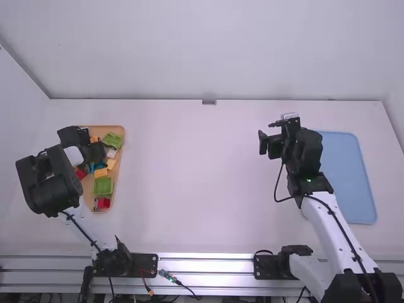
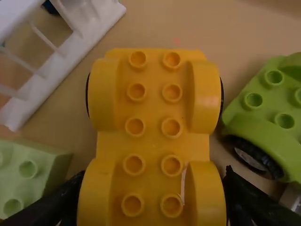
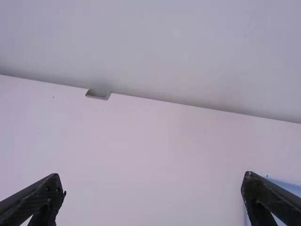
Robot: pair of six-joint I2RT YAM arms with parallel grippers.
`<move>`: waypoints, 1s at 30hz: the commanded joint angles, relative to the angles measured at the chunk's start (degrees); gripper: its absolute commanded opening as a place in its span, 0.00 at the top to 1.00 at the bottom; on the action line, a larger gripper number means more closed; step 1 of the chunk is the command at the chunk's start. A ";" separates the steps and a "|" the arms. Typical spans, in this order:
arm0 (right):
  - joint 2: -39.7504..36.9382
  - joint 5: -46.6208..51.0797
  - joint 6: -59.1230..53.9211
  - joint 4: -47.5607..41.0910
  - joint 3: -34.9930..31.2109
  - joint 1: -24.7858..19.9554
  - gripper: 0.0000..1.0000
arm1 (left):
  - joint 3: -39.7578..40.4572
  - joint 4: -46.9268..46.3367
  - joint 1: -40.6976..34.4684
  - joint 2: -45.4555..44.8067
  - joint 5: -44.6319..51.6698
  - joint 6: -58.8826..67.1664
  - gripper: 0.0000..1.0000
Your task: Assemble lego blocks to make yellow taxi
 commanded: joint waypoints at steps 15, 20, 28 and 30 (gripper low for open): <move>0.33 -0.35 0.04 -0.07 2.05 -0.04 0.01 | 0.24 2.38 -0.15 -0.17 0.66 -0.61 0.56; 0.33 -0.35 0.07 -0.04 2.05 -0.04 0.01 | 0.33 -2.91 -0.33 -6.32 0.76 -0.63 0.91; 0.33 -0.37 0.28 -0.22 2.05 0.55 0.01 | -7.06 -4.87 -4.83 -23.26 3.10 1.49 0.98; 0.33 -0.33 0.26 -0.15 2.05 1.07 0.01 | -9.14 -5.84 -6.78 -26.32 7.63 6.21 0.98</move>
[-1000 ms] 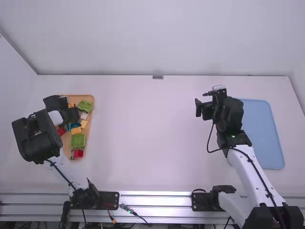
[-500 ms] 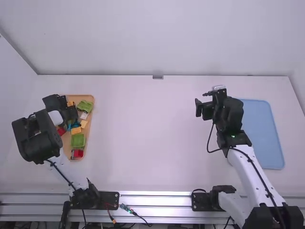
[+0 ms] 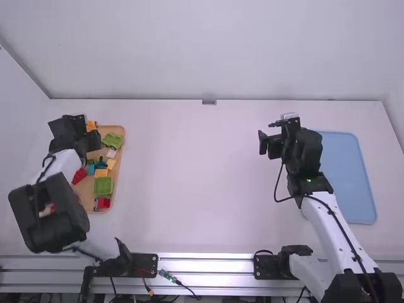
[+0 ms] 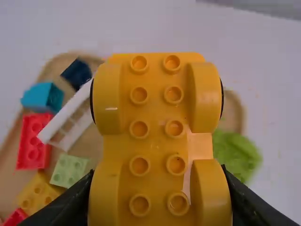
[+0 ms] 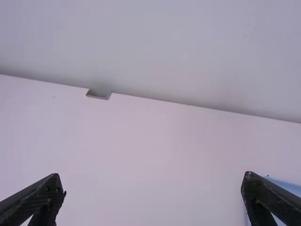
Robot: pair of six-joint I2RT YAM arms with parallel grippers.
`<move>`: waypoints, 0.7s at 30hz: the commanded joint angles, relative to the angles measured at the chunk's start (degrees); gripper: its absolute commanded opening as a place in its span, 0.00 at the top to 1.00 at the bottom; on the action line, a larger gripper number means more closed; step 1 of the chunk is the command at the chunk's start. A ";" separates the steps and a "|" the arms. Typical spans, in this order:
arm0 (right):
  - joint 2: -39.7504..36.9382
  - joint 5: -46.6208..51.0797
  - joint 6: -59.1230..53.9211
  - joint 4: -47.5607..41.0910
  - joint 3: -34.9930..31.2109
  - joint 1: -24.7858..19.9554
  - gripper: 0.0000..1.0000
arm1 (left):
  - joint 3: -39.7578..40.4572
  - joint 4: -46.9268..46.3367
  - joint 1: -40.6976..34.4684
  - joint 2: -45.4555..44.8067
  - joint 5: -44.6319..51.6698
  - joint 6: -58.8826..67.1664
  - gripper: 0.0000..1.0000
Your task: Assemble lego blocks to make yellow taxi
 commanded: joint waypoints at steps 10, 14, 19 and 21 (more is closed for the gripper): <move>-0.92 -0.37 1.09 -0.76 2.05 2.99 0.01 | -6.10 -23.17 -25.44 -13.46 19.15 37.46 0.98; -2.43 -0.46 3.39 -2.45 2.05 2.32 0.01 | -6.10 -25.90 -34.93 -13.03 17.29 41.55 0.99; -6.49 -6.38 3.13 -6.62 2.05 -0.20 0.01 | -6.08 -24.24 -47.56 -8.72 13.07 43.30 0.98; -7.87 -8.11 3.15 -7.72 2.05 -1.18 0.01 | -6.10 -22.67 -49.79 -6.91 13.14 43.30 0.98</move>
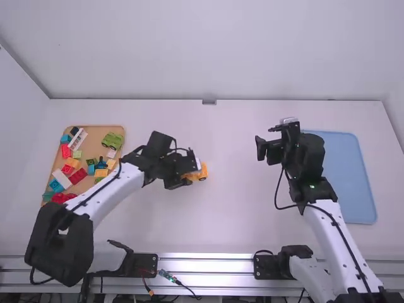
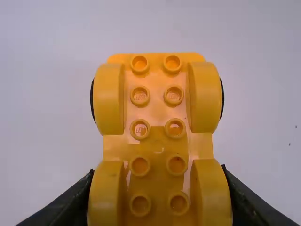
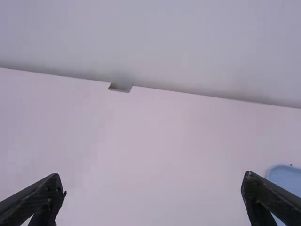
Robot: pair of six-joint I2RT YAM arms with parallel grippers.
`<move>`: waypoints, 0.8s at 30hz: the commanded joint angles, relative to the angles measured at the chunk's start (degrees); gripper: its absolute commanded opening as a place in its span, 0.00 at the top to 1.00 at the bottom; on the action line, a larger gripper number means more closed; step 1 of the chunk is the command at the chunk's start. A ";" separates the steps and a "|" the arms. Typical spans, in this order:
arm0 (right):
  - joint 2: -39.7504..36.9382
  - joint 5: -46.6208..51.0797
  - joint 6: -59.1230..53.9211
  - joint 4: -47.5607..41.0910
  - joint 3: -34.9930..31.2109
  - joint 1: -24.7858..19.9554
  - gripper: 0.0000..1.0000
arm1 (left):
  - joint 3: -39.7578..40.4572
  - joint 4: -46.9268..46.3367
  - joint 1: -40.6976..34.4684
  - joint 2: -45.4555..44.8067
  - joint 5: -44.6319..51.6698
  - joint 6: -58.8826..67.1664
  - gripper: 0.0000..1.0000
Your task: Assemble lego blocks to make yellow taxi
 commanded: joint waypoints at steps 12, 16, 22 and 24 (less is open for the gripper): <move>-11.54 -14.34 0.17 -6.97 2.03 -8.39 0.01 | -0.15 8.48 -9.25 17.00 1.09 4.20 0.99; -11.85 -15.89 0.22 -7.37 2.03 -9.46 0.01 | -0.17 10.12 -9.11 20.33 0.98 4.22 0.98; -10.10 -15.85 0.15 -6.45 2.03 -8.61 0.01 | -0.17 9.92 -9.03 20.98 -0.70 4.24 0.58; -9.62 -15.80 0.15 -6.19 2.03 -8.17 0.01 | -0.15 9.90 -9.03 20.98 -0.72 4.24 0.50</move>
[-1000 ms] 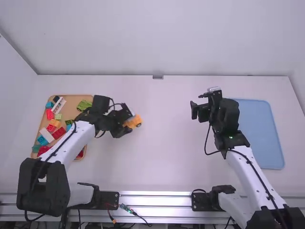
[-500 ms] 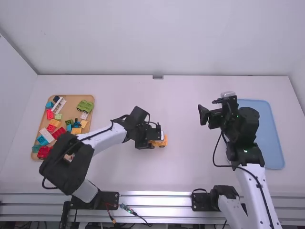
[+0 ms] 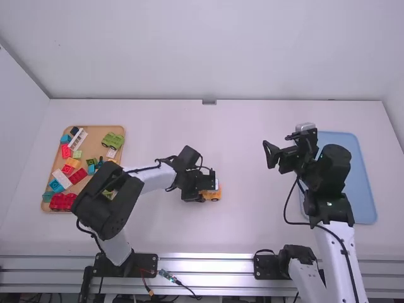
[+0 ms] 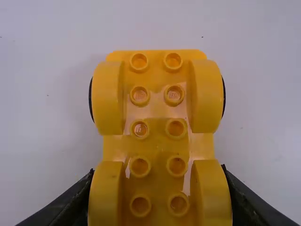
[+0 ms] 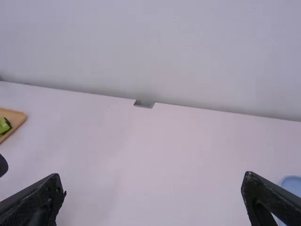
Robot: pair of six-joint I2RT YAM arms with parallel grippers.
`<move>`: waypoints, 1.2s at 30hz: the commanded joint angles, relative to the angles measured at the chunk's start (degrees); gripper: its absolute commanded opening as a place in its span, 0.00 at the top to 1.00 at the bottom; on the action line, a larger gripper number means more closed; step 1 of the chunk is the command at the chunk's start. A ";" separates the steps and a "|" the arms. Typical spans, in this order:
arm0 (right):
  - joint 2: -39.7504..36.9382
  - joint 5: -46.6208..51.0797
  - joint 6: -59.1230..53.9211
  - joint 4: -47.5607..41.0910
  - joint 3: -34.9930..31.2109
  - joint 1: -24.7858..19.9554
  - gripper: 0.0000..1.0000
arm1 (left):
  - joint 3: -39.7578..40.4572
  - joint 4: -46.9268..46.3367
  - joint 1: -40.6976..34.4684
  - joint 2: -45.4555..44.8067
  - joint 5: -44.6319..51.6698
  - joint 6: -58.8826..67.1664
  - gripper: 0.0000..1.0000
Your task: Assemble lego blocks to make yellow taxi
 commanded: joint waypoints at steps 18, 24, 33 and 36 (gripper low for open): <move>3.39 -0.70 -0.33 3.89 2.03 3.41 0.01 | 9.31 -14.93 10.12 -17.46 -6.47 -5.40 0.01; 3.41 -0.46 -0.35 4.26 2.03 3.48 0.01 | 9.31 -10.03 23.28 -24.22 -6.27 -19.63 0.01; 3.45 -0.44 -1.84 5.75 2.03 5.05 0.01 | 9.31 -7.91 45.13 -24.79 -6.49 -57.81 0.01; 3.45 -0.31 -1.86 6.10 2.03 6.10 0.01 | 9.31 -8.07 49.88 -22.16 -6.51 -64.15 0.01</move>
